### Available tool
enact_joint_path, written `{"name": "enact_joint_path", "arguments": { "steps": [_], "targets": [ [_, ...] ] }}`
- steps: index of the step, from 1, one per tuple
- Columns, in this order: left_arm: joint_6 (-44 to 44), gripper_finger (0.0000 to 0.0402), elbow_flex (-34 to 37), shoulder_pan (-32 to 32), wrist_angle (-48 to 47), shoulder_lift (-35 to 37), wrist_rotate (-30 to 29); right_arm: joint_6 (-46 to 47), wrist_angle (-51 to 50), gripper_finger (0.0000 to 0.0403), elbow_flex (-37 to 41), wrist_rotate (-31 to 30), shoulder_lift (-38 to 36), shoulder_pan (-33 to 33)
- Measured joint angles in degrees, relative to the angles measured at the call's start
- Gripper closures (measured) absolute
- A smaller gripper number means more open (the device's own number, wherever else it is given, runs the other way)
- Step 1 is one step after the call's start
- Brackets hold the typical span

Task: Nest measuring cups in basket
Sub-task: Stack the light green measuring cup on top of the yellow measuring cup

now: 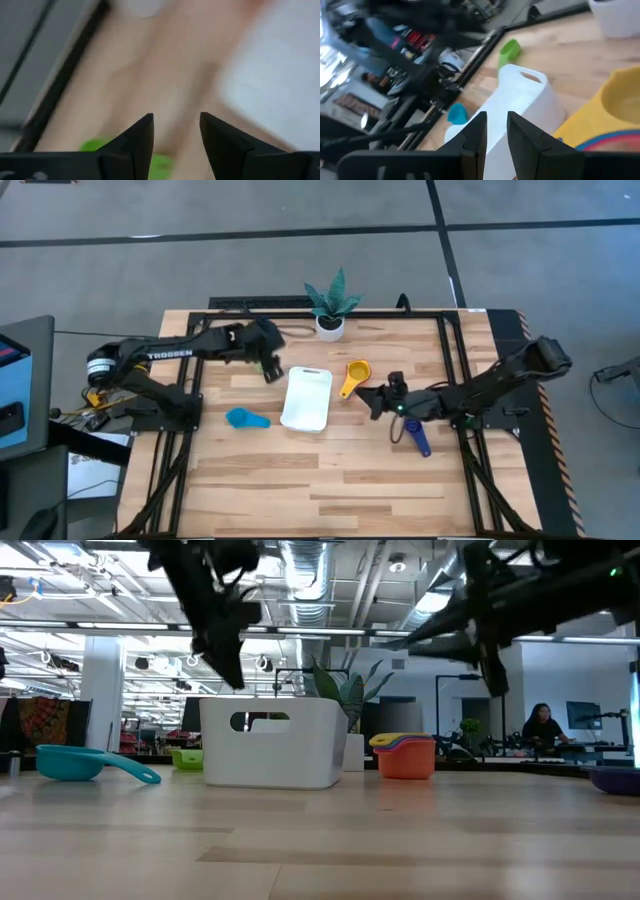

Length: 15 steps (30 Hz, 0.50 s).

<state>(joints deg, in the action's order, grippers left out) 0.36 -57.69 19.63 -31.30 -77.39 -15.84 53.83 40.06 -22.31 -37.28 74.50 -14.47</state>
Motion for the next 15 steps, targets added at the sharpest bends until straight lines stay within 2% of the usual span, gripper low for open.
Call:
{"name": "enact_joint_path", "arguments": {
  "steps": [3, 5, 7, 11, 15],
  "targets": [
    [4.8, 0.0251, 3.9, 6.5, 1.0, 0.6, -6.9, -3.4, -2.7, 0.0303, 0.0, -0.1, -3.7, -1.0],
    [7.5, 0.0251, 6.2, 11.3, 1.3, 0.5, -8.9, -4.7, -6.0, 0.0303, 0.0, -0.2, -5.8, -0.9],
    [9.2, 0.0251, 7.9, 16.2, 2.7, 0.5, -6.7, -5.4, -8.0, 0.0303, 0.0, -0.2, -7.1, -0.5],
    [9.6, 0.0251, 9.9, 24.2, 4.2, -0.4, 3.1, -5.8, -11.1, 0.0304, 0.0, -0.3, -8.0, 0.7],
    [9.8, 0.0251, 10.3, 28.1, 5.1, -1.0, 4.7, -5.9, -12.0, 0.0304, 0.0, -0.1, -7.7, 1.4]
  ]
}}
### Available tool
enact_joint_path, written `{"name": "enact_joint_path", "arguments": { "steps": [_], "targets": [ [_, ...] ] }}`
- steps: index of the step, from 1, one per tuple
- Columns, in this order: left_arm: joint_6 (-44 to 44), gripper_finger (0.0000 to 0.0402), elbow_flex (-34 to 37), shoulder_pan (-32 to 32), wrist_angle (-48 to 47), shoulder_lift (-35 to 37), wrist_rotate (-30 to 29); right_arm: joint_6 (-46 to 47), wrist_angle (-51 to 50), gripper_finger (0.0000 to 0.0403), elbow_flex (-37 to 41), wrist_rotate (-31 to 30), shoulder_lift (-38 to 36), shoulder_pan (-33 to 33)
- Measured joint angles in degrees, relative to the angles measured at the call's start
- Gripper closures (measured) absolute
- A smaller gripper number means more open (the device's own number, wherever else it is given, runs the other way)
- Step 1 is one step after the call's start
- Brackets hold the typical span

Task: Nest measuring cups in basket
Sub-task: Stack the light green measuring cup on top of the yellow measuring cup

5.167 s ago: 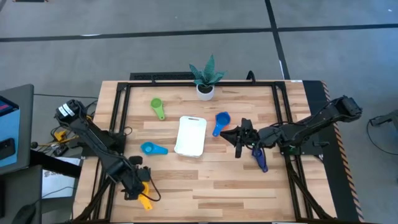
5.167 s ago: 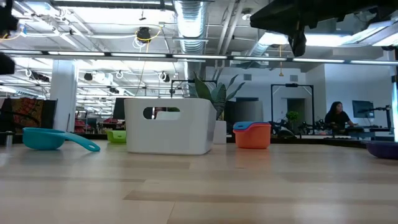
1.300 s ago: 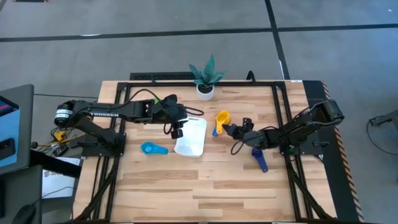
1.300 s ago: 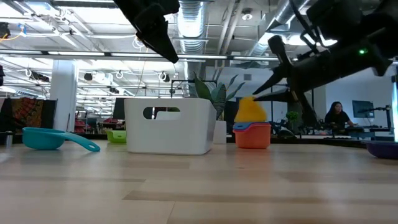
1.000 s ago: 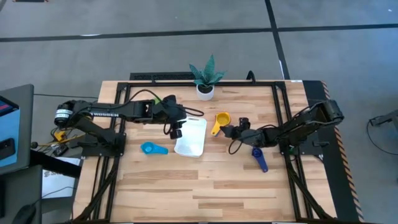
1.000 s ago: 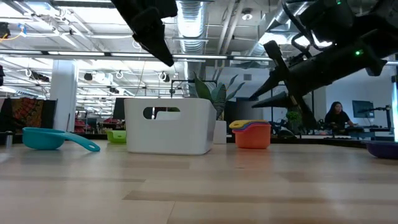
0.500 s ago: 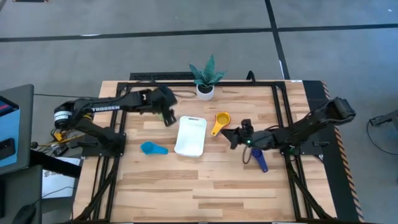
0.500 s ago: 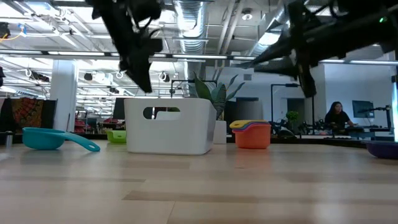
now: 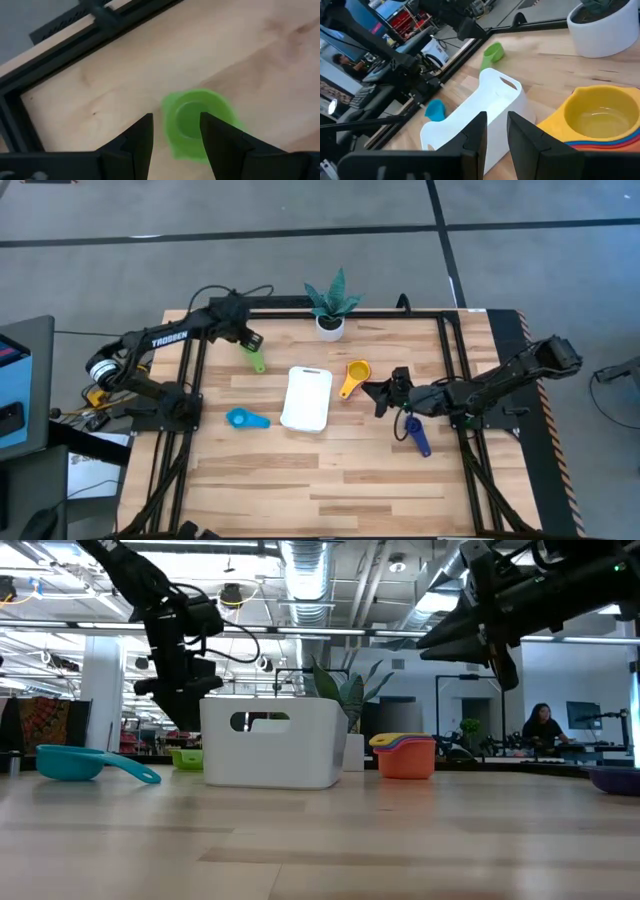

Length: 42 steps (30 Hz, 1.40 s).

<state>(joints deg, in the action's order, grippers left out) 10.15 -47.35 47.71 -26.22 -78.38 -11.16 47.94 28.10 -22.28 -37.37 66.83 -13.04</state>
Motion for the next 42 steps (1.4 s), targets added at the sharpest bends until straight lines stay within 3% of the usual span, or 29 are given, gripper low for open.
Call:
{"name": "enact_joint_path", "arguments": {
  "steps": [15, 19, 23, 32, 42],
  "targets": [
    [-3.1, 0.0257, 0.0, 1.9, 0.5, -11.1, 0.4, 1.2, -1.6, 0.0304, 0.0, 1.0, 0.0, 0.1],
    [-4.3, 0.0299, 0.0, 1.9, 0.7, -12.4, 1.3, 1.6, -1.6, 0.0304, 0.0, 1.0, 0.0, 0.1],
    [-6.1, 0.0374, 0.0, 1.9, 0.7, -12.3, 0.8, 2.6, -1.6, 0.0304, 0.0, 1.0, 0.0, 0.1],
    [-8.6, 0.0398, 0.0, 0.6, -0.1, -6.3, 0.6, 2.6, -1.6, 0.0304, 0.0, 1.0, 0.0, -0.2],
    [-5.7, 0.0399, 0.0, -8.0, 1.2, 11.6, 0.7, -0.6, -0.1, 0.0304, 0.0, 1.5, 0.0, -0.3]
  ]
}}
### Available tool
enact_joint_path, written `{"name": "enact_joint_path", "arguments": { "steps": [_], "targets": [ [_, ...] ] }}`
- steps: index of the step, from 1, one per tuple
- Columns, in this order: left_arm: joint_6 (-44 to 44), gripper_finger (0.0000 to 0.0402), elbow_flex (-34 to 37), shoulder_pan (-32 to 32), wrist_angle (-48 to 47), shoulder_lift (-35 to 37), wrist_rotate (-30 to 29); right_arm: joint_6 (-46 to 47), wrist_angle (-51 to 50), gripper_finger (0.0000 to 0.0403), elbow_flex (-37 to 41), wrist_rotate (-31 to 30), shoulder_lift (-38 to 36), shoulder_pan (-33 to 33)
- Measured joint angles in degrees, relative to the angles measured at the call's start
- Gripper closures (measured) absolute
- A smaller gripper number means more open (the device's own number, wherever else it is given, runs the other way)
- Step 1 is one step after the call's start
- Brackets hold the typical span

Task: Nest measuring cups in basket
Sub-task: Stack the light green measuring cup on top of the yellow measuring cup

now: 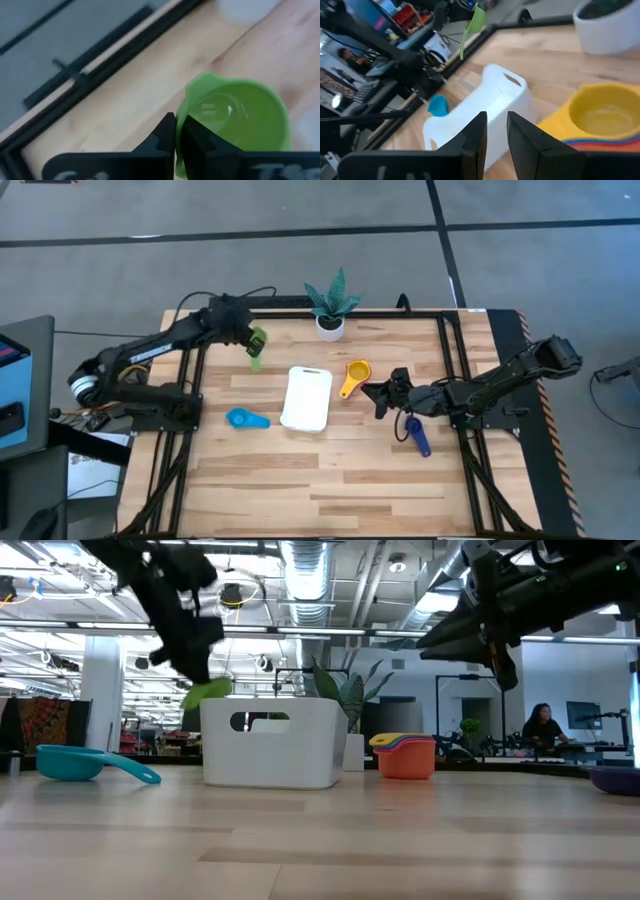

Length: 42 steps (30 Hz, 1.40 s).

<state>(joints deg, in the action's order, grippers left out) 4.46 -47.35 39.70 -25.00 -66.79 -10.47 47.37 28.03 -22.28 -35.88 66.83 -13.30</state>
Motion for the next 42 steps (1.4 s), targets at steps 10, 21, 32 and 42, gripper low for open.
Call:
{"name": "enact_joint_path", "arguments": {
  "steps": [10, 21, 32, 42],
  "targets": [
    [11.3, 0.0392, 0.0, -15.2, 8.5, 9.2, 2.6, -12.8, 14.8, 0.0271, -0.6, 2.2, 0.0, -2.4],
    [14.1, 0.0399, 0.0, -28.5, 21.1, 7.2, -0.2, -11.9, 1.6, 0.0245, -8.3, -0.3, 0.0, -7.7],
    [9.8, 0.0401, 0.0, -35.6, 45.9, -5.8, -8.4, -11.7, -9.9, 0.0261, -12.8, -2.1, 0.0, -7.2],
    [11.2, 0.0401, -1.7, -35.6, 60.4, -16.8, -10.7, -13.3, -9.1, 0.0263, -12.9, -2.4, 0.0, -5.7]
  ]
}}
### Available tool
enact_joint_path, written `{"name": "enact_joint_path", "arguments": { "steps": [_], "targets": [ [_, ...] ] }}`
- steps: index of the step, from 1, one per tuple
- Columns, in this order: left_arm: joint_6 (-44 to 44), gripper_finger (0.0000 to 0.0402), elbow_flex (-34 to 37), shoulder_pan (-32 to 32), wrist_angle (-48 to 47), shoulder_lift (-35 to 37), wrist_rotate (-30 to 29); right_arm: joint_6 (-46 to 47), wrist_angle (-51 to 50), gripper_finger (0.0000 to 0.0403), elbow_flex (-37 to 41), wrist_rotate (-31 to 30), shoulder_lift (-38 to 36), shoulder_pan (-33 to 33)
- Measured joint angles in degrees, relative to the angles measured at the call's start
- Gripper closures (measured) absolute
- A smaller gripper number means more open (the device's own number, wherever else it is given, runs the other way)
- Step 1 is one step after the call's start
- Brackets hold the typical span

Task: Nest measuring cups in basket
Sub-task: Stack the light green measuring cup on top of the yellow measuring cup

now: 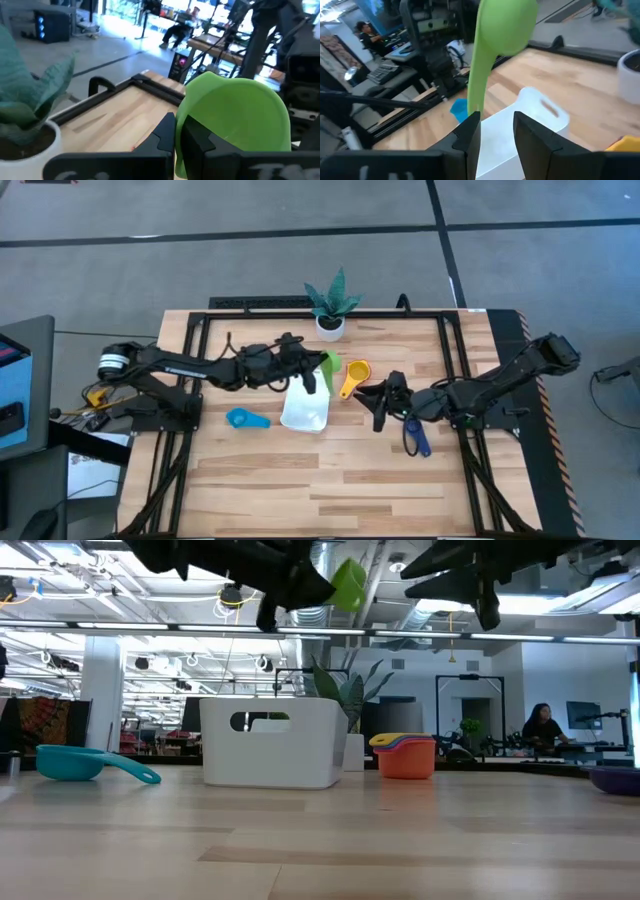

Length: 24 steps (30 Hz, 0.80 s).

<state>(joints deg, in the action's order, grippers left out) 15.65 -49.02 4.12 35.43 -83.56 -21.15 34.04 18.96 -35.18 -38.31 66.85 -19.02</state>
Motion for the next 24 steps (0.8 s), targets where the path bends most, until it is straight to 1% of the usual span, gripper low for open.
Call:
{"name": "enact_joint_path", "arguments": {
  "steps": [3, 7, 13, 20, 24],
  "targets": [
    [0.9, 0.0401, -2.1, 0.0, 0.1, -2.9, -0.3, -2.6, 0.3, 0.0262, 0.0, 0.1, 0.0, 1.4],
    [0.4, 0.0401, -4.7, 0.0, -0.3, -5.9, -1.0, -5.9, 0.8, 0.025, 0.0, 1.3, 0.0, 3.4],
    [0.1, 0.0401, -6.8, 0.0, -2.4, -8.4, -5.9, -7.3, 1.4, 0.0237, 0.0, 6.4, 0.0, 5.5],
    [3.0, 0.0401, -6.9, 0.0, -2.0, -8.5, -8.0, -9.3, 0.4, 0.025, 0.0, 6.9, 0.0, 8.5],
    [6.0, 0.0401, -6.9, 0.0, -1.4, -8.5, -7.9, -10.2, 0.2, 0.0258, 0.0, 10.6, 0.0, 10.6]
  ]
}}
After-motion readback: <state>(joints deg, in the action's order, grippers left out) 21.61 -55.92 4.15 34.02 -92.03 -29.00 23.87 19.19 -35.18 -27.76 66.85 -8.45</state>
